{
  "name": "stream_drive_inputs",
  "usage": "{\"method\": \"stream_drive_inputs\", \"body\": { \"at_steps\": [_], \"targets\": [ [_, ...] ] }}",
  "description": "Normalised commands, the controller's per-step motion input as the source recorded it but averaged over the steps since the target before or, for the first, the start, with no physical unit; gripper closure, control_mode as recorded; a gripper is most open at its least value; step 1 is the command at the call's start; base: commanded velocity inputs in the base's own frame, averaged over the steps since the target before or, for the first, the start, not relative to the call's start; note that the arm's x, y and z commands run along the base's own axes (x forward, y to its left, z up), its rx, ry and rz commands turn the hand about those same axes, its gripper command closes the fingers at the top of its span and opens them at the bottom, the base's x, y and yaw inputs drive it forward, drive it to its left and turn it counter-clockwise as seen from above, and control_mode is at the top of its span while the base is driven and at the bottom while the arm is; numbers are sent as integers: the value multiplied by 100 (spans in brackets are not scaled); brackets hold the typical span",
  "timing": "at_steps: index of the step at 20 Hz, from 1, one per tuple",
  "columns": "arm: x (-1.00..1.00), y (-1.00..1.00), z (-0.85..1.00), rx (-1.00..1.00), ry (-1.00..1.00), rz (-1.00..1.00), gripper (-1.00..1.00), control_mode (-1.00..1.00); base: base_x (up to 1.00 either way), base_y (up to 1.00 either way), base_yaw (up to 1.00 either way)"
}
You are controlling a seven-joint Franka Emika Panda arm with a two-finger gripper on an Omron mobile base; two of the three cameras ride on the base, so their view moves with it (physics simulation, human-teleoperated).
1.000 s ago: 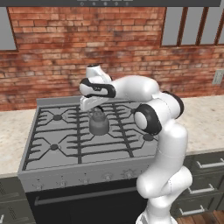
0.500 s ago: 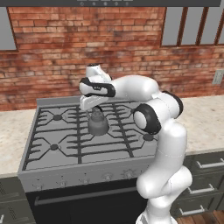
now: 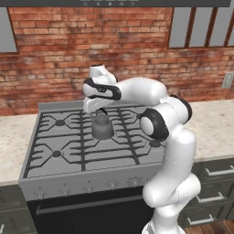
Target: The kettle is done boiling. Turn off the stove, then wait for 300 timesteps before moving the kettle to the dining table.
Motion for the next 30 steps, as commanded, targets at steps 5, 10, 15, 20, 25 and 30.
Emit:
{"method": "stream_drive_inputs", "body": {
  "at_steps": [5, 10, 15, 20, 25, 30],
  "targets": [
    [-5, 1, 30, -3, 0, -1, 100, -100, 0, 0, 0],
    [-34, 0, 22, -1, -6, -1, 100, -100, 0, 0, 0],
    [-54, -6, 15, 0, -12, -2, 100, -100, 0, 0, 0],
    [-51, -10, 21, 0, -11, -1, 100, -100, 0, 0, 0],
    [-42, -23, 25, 0, -8, 0, 100, -100, 0, 0, 0],
    [-30, -28, 29, 1, -2, 0, 100, -100, 0, 0, 0]
  ]
}}
